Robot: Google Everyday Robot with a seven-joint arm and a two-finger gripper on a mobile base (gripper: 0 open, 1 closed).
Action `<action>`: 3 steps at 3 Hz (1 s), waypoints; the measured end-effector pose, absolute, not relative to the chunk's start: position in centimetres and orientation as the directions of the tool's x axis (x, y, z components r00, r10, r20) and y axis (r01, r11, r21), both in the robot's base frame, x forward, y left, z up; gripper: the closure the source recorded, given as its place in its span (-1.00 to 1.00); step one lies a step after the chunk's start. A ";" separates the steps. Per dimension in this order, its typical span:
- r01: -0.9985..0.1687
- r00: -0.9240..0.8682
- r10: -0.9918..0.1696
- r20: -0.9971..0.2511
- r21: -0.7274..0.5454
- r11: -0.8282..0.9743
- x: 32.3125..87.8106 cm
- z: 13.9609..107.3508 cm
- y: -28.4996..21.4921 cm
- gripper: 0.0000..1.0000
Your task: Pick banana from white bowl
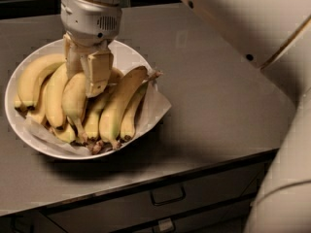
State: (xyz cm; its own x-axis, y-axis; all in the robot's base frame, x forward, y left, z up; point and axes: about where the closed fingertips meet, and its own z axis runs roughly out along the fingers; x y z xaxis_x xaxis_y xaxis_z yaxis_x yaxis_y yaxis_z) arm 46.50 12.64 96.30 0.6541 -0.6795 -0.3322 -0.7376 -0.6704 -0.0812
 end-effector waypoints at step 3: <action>-0.736 0.656 -0.679 -0.330 -0.078 -0.673 46.4 96.2 12.5 1.00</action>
Offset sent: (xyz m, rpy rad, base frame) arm -0.0007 -0.0010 -0.0009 -0.0034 0.0010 0.0026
